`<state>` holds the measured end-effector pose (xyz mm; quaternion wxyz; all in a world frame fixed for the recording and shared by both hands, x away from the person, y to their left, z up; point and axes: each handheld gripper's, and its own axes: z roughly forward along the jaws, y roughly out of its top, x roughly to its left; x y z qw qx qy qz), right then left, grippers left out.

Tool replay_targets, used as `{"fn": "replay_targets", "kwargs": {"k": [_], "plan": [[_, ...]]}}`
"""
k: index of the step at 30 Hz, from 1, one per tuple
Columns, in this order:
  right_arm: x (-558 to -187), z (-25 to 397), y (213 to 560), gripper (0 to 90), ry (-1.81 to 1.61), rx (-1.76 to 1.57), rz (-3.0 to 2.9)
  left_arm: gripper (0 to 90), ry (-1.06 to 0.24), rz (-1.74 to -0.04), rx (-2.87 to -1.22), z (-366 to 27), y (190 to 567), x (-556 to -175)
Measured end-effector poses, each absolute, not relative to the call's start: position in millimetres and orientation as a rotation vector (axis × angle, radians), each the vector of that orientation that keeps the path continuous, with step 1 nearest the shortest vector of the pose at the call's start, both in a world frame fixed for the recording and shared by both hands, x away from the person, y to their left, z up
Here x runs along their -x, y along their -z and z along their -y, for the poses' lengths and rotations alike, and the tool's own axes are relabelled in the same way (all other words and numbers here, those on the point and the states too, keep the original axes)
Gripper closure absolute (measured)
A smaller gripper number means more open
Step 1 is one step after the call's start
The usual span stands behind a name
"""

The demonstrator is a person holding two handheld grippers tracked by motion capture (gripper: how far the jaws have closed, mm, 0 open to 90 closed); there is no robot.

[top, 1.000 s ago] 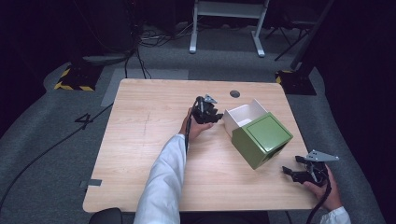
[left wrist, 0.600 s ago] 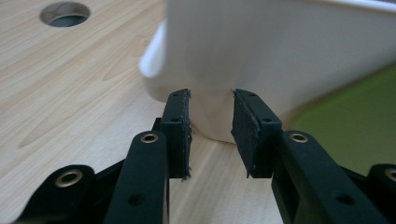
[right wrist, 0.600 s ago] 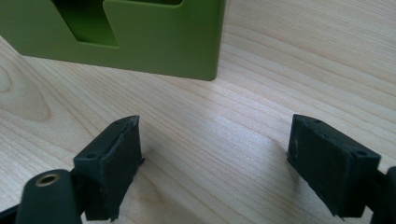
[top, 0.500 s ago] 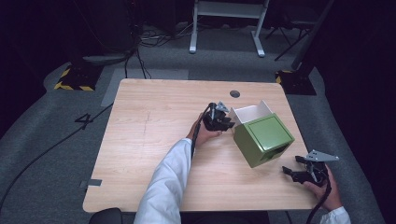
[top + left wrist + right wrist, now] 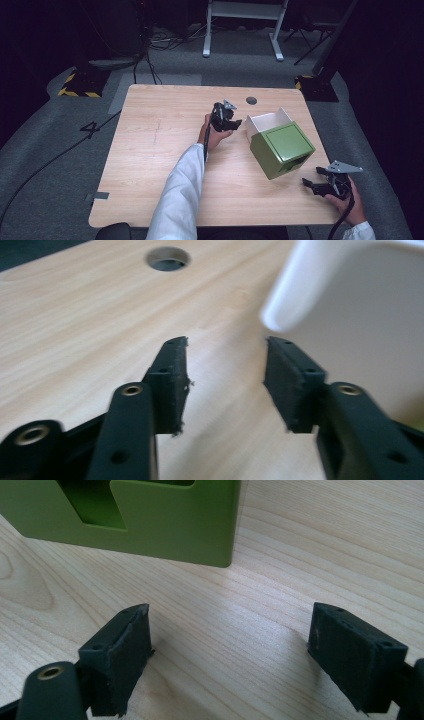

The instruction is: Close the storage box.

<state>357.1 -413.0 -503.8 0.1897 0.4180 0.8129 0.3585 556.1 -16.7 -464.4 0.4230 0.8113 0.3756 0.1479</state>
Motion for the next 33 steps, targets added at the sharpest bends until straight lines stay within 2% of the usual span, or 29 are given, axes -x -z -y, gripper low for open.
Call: {"fn": "replay_targets", "kwargs": {"k": [6,9,12,16,22,29,33], "plan": [[-357.0,412.9,503.7,17.3,-1.007,-1.174,-2.284,44.7,-0.385,-0.934,-2.022,30.4,453.3,-570.6],[-356.8,412.8,503.8,17.3,-1.005,-1.172,-2.283,44.4,-0.343,-0.897,-2.024,37.1,450.3,-572.1],[-356.8,412.8,503.8,17.3,-1.004,-1.171,-2.282,50.0,-0.339,-0.868,-2.046,42.7,450.5,-570.0],[-356.9,412.9,503.8,17.3,-1.006,-1.173,-2.284,45.7,-0.290,-0.829,-2.050,43.1,452.5,-568.2],[-357.0,412.9,503.8,17.3,-1.007,-1.174,-2.284,49.4,-0.242,-0.787,-2.024,41.3,455.0,-559.6],[-357.0,412.9,503.8,17.3,-1.007,-1.175,-2.285,53.1,-0.253,-0.765,-2.022,44.5,454.3,-548.3],[-357.3,412.9,503.8,17.2,-1.006,-1.173,-2.286,61.2,-0.283,-0.763,-2.014,46.8,453.0,-536.5]]}}
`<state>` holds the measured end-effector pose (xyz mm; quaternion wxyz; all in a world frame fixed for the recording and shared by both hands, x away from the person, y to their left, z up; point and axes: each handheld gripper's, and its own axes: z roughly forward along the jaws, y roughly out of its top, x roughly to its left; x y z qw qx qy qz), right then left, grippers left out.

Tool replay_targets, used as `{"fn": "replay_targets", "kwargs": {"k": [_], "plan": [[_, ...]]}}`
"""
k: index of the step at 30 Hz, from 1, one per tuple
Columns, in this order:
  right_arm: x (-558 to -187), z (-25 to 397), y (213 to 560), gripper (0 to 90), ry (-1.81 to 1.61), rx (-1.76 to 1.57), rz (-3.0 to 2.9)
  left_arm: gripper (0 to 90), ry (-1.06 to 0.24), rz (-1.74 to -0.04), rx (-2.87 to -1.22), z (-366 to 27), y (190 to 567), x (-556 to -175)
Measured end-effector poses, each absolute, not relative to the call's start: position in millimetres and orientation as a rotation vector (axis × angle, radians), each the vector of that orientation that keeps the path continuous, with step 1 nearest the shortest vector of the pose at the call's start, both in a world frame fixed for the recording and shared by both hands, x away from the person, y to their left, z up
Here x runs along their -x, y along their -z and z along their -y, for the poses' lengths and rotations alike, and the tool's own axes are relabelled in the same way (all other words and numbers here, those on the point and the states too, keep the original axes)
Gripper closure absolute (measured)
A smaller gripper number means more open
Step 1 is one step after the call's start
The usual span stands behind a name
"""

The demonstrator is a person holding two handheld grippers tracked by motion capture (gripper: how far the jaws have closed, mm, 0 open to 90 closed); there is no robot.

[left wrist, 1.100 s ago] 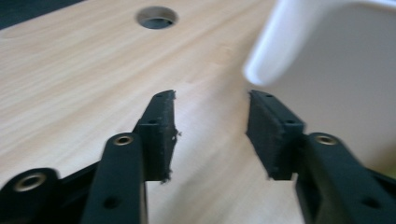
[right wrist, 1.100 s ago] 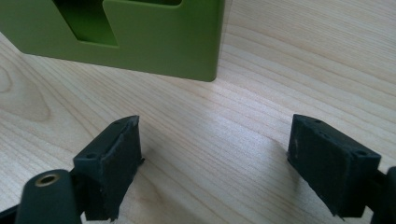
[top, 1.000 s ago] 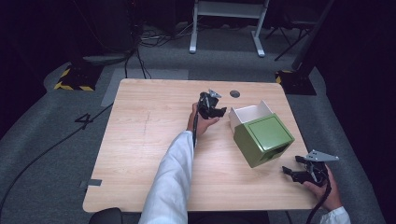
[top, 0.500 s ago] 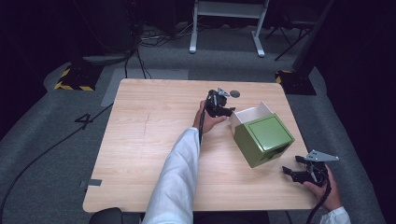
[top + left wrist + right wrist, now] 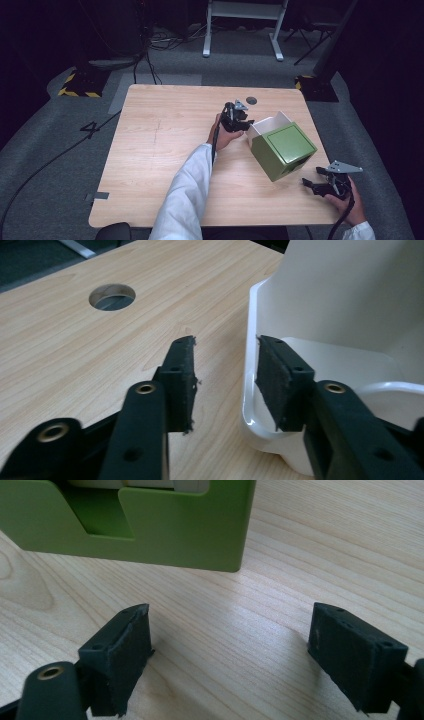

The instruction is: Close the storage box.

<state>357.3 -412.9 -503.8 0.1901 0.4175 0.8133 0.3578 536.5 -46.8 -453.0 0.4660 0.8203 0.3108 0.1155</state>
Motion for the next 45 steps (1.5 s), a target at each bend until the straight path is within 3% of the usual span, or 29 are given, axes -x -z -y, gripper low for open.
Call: {"fn": "replay_targets", "kwargs": {"k": [5,10,17,27,34,45], "plan": [[-357.5,412.6,503.8,17.1,-1.005,-1.173,-2.286,65.1,-0.250,-0.746,-2.032,52.0,459.1,-530.9],[-357.6,412.5,503.9,17.1,-1.004,-1.173,-2.285,63.1,-0.104,-0.698,-2.047,51.8,467.7,-536.3],[-357.6,412.5,503.9,17.1,-1.005,-1.173,-2.285,61.9,-0.062,-0.638,-2.076,62.3,467.7,-529.5],[-357.9,412.4,503.9,17.0,-1.004,-1.173,-2.285,59.8,-0.099,-0.580,-2.141,79.0,461.6,-508.5],[-357.9,412.3,503.9,17.0,-1.004,-1.173,-2.285,46.2,-0.145,-0.599,-2.148,73.4,456.1,-507.8],[-357.8,412.3,503.9,17.0,-1.004,-1.173,-2.285,39.8,-0.274,-0.635,-2.151,49.6,438.1,-508.8]]}}
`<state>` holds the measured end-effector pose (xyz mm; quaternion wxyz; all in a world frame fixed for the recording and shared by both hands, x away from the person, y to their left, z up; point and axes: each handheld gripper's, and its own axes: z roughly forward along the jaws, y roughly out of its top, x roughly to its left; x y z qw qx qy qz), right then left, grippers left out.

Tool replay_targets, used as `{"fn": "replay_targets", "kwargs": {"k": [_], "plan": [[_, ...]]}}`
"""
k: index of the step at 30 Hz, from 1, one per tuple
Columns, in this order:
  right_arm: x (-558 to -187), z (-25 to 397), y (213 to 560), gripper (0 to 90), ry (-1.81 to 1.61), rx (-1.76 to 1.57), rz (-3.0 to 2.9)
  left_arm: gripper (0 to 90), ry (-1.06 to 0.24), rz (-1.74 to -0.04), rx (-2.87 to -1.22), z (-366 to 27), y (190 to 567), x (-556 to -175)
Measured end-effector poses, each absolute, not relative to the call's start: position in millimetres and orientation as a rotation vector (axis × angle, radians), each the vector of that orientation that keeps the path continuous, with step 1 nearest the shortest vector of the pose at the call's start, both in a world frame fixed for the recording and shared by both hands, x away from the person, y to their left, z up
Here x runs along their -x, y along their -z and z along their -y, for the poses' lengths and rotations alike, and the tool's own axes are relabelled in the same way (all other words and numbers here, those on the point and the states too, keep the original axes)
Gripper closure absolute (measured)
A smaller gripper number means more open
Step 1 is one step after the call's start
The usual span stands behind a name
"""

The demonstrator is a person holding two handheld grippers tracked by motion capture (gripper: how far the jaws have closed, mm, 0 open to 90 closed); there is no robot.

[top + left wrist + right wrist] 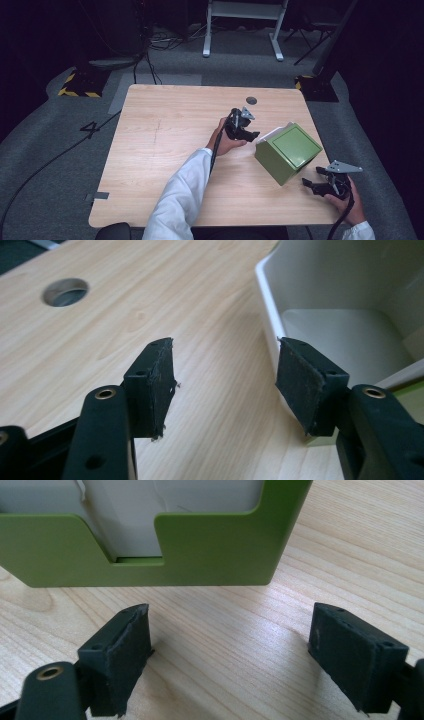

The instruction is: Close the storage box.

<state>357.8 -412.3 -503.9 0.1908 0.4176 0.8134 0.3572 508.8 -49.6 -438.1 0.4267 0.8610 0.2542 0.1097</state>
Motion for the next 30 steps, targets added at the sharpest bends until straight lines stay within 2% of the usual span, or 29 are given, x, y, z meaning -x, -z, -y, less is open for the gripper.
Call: {"fn": "replay_targets", "kwargs": {"k": [16,30], "plan": [[-357.8,412.2,503.9,17.0,-1.003,-1.174,-2.284,27.3,-0.459,-0.705,-2.217,-17.6,418.7,-493.1],[-357.6,412.2,503.9,17.0,-1.003,-1.176,-2.283,21.1,-0.555,-0.709,-2.285,-63.3,411.7,-464.6]]}}
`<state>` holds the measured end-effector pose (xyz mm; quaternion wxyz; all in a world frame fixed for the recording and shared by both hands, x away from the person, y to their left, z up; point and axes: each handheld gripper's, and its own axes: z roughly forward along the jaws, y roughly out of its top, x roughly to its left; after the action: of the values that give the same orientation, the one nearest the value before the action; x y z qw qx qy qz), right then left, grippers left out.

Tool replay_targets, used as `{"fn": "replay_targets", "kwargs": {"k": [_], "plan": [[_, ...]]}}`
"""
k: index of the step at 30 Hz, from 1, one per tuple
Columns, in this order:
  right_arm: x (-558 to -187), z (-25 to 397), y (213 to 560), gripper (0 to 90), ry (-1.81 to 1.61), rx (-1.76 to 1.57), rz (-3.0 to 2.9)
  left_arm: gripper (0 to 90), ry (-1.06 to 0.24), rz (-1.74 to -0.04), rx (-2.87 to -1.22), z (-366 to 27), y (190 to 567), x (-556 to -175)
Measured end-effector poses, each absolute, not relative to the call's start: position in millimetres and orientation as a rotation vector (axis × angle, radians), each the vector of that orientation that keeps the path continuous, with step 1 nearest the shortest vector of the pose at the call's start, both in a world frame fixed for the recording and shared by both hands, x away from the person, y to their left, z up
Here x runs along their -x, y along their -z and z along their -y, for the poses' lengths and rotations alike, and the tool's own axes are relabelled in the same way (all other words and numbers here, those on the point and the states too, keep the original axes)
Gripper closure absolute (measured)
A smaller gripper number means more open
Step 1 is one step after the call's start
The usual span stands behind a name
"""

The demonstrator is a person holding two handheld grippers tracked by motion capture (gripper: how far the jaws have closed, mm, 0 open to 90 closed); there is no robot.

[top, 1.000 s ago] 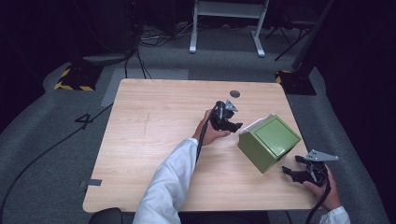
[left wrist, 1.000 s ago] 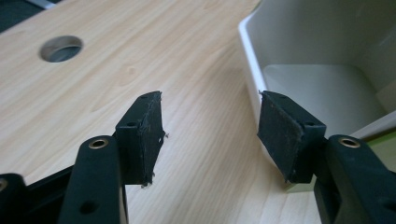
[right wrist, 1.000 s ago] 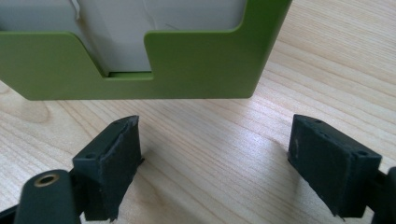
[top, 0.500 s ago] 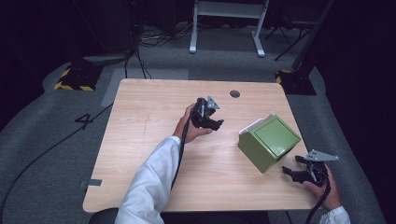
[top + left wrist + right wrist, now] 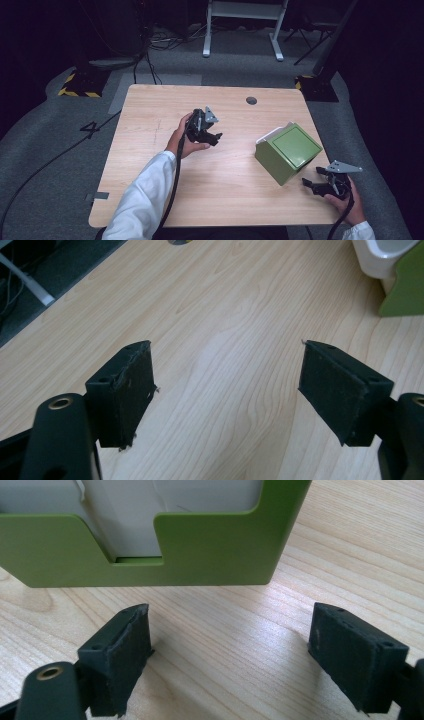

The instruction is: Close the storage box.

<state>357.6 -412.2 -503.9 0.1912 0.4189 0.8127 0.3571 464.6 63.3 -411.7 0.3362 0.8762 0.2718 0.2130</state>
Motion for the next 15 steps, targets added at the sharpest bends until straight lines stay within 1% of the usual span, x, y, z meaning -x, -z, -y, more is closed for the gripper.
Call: {"fn": "replay_targets", "kwargs": {"k": [4,7,15], "plan": [[-357.2,412.3,503.9,17.0,-1.002,-1.180,-2.281,18.0,-0.569,-0.694,-2.310,-76.6,412.5,-454.4],[-357.2,412.4,503.8,17.0,-1.002,-1.180,-2.281,17.9,-0.599,-0.685,-2.318,-86.8,414.1,-445.9],[-357.1,412.4,503.8,17.0,-1.002,-1.181,-2.280,17.9,-0.616,-0.715,-2.375,-109.6,425.3,-427.6]]}}
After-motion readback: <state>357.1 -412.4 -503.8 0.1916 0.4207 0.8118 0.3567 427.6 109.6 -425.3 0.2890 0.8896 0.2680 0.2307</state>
